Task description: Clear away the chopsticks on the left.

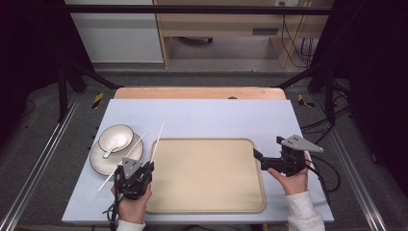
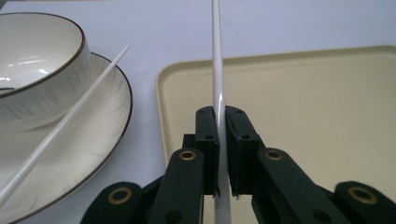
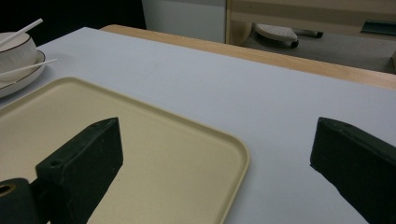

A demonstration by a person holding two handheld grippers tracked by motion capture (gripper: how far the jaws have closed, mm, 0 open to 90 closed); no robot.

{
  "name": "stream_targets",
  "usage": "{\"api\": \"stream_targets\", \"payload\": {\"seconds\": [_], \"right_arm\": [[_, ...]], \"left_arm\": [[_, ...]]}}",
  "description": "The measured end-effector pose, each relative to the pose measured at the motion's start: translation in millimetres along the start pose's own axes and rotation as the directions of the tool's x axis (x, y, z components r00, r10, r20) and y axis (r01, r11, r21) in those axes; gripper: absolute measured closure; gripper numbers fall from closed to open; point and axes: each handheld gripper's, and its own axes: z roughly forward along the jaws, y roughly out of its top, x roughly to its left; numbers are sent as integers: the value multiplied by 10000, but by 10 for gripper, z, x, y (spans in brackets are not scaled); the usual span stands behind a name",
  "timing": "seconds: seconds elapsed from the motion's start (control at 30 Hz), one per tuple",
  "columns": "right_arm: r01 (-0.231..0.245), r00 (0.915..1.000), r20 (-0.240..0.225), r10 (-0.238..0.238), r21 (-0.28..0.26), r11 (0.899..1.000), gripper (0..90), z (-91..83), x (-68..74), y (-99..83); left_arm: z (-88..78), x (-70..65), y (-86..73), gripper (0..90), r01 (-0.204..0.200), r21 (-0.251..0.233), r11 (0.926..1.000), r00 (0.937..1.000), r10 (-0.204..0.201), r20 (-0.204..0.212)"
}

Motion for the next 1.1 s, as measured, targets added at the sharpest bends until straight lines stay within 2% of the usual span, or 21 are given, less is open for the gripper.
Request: {"api": "stream_targets", "payload": {"seconds": [0.2,0.53,0.73,1.1], "right_arm": [[0,10000,-15,0,49,10000,29,16,9,-6],[35,10000,-54,-35,131,9999,30,43,20,-16],[51,10000,-39,-50,139,9999,31,47,22,-18],[72,10000,-44,-72,189,9998,31,67,31,-27]], "left_arm": [[51,-52,-110,843,189,-10,9998,9998,-189,68],[130,-100,-260,843,497,55,9987,9986,-496,-178],[184,-136,-314,844,376,203,9991,9984,-367,-425],[315,-134,-392,843,374,730,9966,9980,-335,-537]]}}
